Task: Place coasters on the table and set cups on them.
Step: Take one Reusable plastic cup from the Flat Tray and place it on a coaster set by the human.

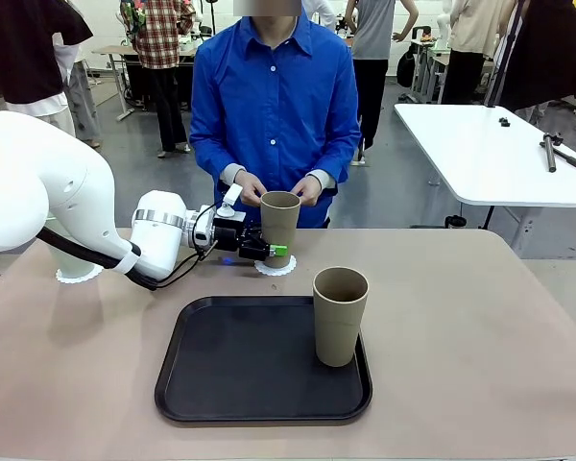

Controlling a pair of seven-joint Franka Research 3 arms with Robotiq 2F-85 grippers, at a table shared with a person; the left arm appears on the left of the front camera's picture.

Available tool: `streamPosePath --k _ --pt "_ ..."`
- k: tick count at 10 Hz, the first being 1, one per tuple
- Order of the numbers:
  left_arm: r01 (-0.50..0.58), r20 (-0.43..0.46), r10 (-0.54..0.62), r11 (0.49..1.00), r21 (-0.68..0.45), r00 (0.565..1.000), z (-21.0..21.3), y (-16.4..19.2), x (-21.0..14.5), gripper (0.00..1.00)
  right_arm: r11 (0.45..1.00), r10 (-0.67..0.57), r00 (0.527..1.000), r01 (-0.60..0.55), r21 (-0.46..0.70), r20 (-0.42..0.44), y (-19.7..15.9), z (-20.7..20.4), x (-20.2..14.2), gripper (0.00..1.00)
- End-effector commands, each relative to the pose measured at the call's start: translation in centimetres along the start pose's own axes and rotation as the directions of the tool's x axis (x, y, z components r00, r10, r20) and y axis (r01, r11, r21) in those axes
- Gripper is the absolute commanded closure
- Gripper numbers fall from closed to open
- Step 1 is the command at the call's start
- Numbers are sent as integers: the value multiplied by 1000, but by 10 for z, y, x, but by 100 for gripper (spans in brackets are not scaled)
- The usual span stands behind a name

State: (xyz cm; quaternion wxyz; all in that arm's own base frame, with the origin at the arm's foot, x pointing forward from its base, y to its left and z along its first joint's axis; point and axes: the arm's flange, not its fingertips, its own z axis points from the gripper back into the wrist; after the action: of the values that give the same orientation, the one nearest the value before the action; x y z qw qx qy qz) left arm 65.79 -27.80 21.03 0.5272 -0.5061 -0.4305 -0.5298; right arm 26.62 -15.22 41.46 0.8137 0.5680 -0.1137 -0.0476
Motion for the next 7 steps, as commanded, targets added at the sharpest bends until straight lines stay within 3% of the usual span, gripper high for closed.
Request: streamPosePath --k 1,7 --pt "-26 -9 26 999 -28 1000 1 0 0 0 1000 7 1000 -7 15 5 0 0 -1 0" --pt "-28 -19 28 999 -38 999 3 -1 1 0 1000 7 1000 -7 15 5 0 0 -1 0"
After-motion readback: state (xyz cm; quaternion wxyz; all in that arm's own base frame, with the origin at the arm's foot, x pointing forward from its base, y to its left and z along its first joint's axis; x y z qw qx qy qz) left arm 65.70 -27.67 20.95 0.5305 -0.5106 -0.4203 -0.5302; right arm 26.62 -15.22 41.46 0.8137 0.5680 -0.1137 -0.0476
